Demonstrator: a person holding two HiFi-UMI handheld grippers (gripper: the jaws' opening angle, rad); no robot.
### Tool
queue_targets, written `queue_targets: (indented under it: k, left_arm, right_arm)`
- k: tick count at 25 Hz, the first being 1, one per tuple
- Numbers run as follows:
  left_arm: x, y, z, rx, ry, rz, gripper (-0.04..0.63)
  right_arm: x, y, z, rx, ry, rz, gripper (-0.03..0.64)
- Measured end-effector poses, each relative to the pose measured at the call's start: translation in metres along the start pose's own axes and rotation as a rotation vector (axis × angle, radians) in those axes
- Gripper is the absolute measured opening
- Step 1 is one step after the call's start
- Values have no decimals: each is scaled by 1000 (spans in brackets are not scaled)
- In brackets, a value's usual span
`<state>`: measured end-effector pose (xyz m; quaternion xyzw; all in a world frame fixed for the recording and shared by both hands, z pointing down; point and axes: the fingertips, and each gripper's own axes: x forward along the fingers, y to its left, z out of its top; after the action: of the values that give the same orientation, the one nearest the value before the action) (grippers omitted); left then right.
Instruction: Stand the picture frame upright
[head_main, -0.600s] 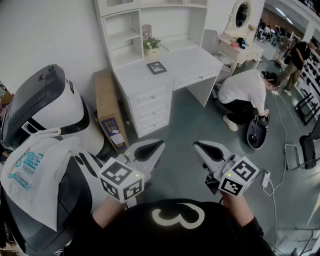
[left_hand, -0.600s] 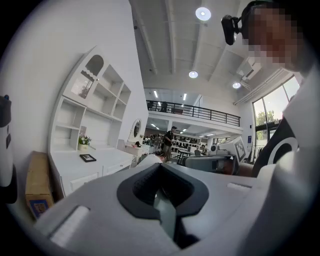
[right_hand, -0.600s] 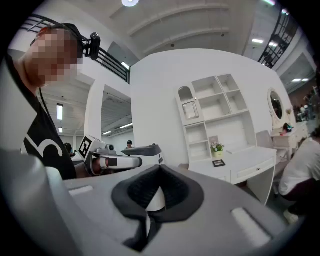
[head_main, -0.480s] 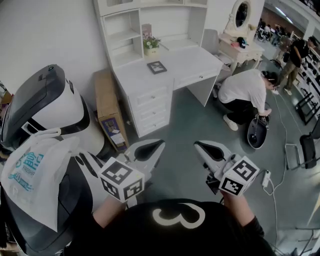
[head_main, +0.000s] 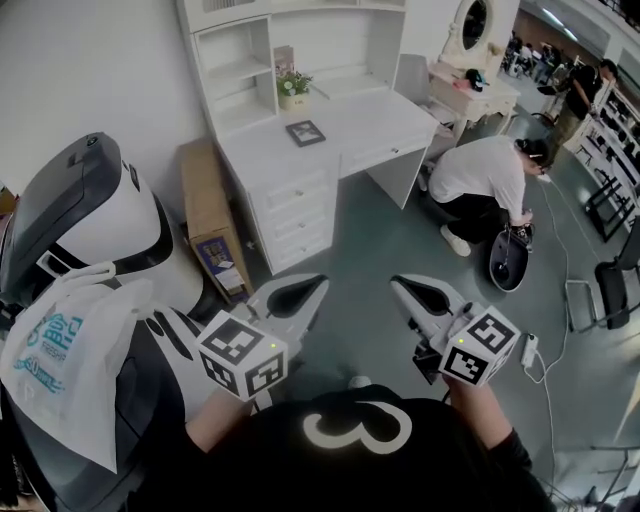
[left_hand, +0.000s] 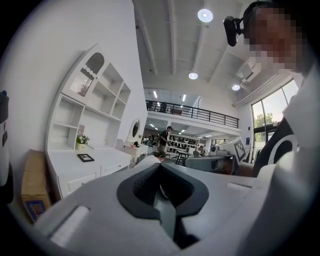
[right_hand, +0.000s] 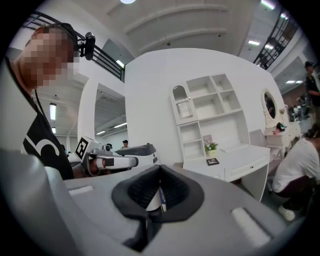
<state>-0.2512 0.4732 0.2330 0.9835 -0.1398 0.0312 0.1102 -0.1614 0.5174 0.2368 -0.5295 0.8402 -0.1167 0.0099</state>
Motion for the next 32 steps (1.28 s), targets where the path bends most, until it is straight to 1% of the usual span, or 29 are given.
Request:
queue_targets:
  k: [4, 9, 13, 16, 21, 26, 28, 32]
  left_arm:
    - [9, 3, 4, 6, -4, -2, 11]
    - [25, 19, 4, 3, -2, 9, 11]
    - [48, 42, 1, -4, 11, 28, 11]
    - [74, 63, -5, -16, 40, 48, 11]
    - [137, 111, -12, -54, 78, 84, 11]
    - [215, 166, -19, -126, 126, 121, 11]
    - [245, 186, -15, -141, 139, 137, 11]
    - [301, 219, 3, -139, 135, 171, 11]
  right_arm:
    - [3, -12, 4, 15, -6, -12, 2]
    - [18, -28, 5, 1, 0, 7, 3]
    - [38, -56, 1, 30, 9, 24, 2]
    - [55, -85, -5, 48, 16, 33, 3]
    - [87, -161, -9, 92, 47, 46, 3]
    - [128, -251, -5, 140, 95, 78, 2]
    - [142, -284, -1, 154, 110, 101, 3]
    - [168, -341, 15, 151, 133, 152, 3]
